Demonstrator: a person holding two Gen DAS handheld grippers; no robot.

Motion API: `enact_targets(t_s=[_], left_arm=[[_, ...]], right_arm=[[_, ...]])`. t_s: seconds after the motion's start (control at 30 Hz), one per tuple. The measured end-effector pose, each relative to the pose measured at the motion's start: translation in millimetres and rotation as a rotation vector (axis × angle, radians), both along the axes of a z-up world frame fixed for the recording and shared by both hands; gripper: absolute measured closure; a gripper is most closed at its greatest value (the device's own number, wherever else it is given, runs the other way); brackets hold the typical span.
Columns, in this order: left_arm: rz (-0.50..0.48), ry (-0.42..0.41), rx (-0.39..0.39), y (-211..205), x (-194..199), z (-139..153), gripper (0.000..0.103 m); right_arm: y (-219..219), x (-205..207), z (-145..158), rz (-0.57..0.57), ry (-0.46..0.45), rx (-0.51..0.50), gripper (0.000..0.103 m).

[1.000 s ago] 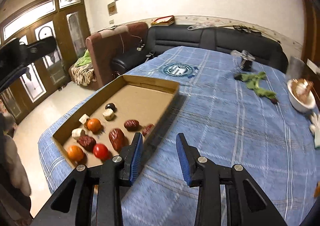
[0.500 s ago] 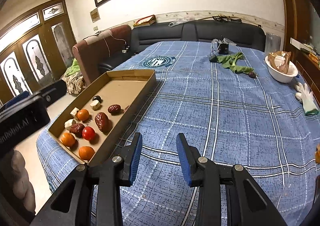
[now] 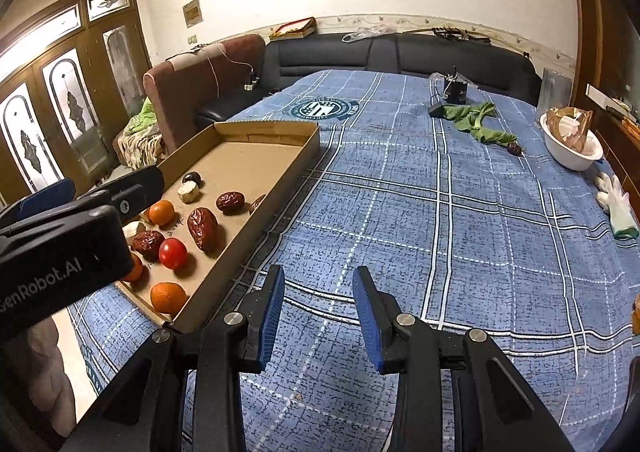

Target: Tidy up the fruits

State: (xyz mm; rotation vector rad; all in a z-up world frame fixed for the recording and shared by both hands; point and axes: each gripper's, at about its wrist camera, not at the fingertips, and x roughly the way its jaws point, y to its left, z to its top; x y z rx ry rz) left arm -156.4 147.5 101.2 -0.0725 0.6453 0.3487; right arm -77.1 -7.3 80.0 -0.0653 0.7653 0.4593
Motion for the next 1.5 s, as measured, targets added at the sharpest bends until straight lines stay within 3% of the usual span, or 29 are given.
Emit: enact_targets(t_s=[0.33,1.5], left_arm=[[0.005,0.018,-0.081,16.3,1.1,-8.1,0.000],[-0.006,0.051,-0.149,26.0,1.3,-18.9,0.000]], right_arm=[[13.2,-4.9,-0.6,0.014,-0.013,-0.030,0.064],[25.7,-10.6,-7.3,0.033,-0.001,-0.058,0.063]])
